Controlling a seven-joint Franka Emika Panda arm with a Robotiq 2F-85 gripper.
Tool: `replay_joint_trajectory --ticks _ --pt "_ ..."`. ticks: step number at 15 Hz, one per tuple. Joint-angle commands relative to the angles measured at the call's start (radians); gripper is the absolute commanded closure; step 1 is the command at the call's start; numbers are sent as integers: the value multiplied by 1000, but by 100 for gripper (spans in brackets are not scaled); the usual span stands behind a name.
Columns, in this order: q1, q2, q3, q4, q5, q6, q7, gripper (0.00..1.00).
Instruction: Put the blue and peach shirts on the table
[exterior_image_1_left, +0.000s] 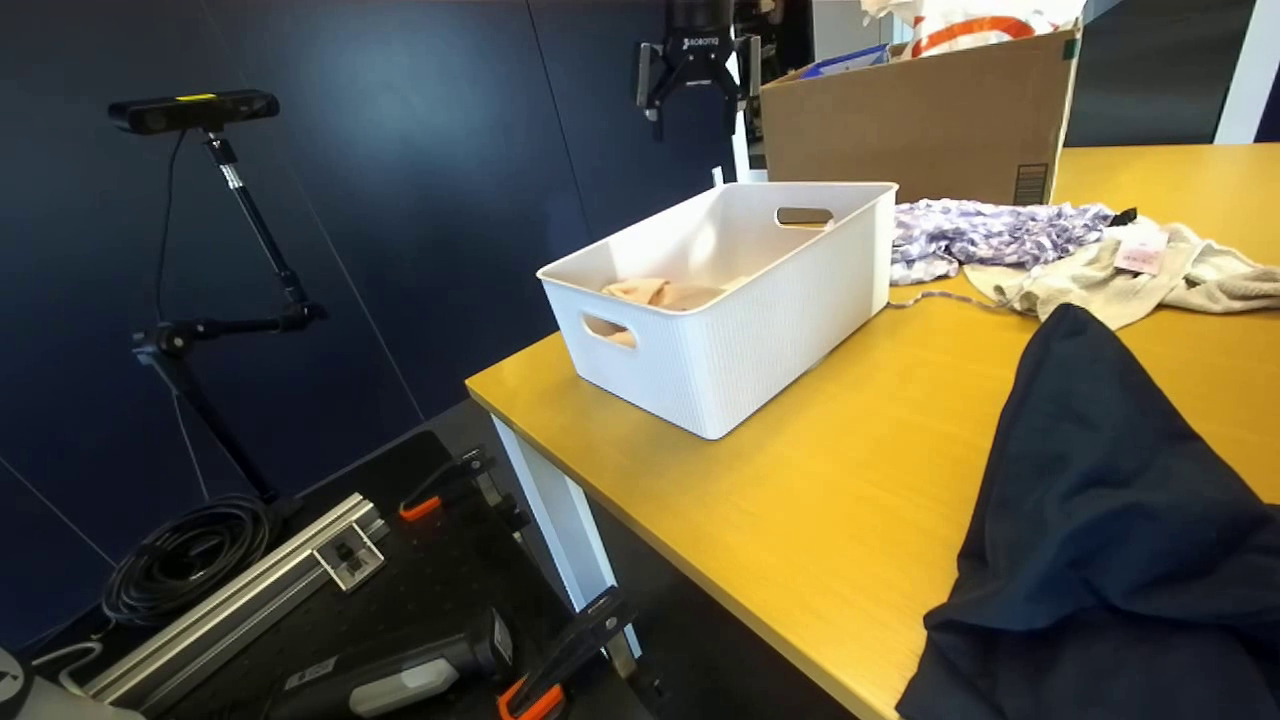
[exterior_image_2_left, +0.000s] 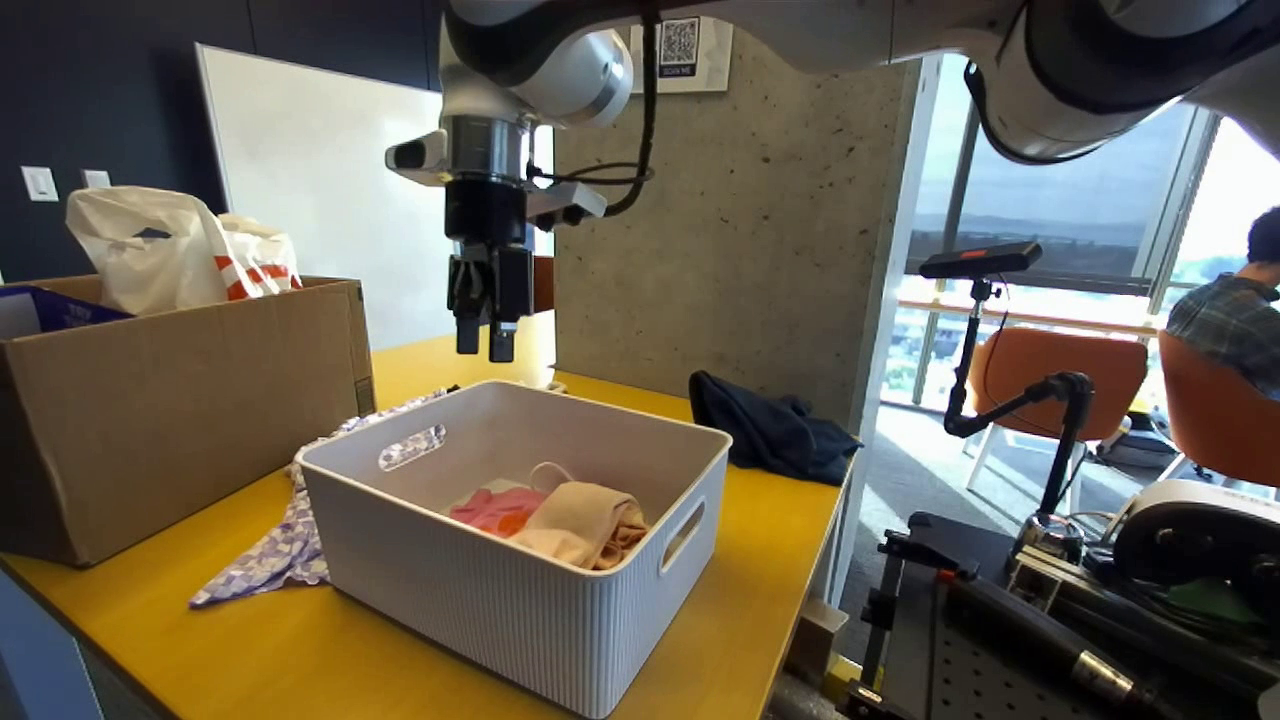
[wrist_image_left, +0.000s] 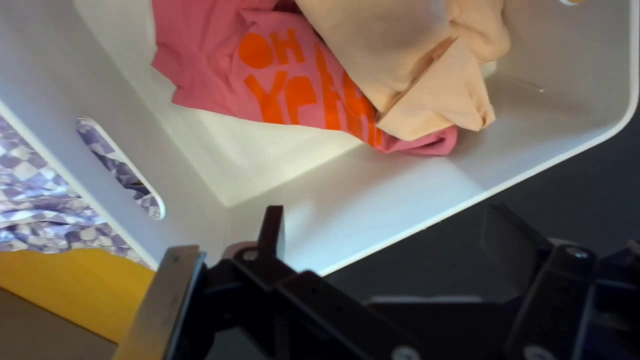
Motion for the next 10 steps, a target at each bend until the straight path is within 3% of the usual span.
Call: replay_joint_trajectory --ticks 1,10 --pt "30 46 8 27 -4 -49 -11 0" --pt "77 0 -8 -110 -42 -6 23 0"
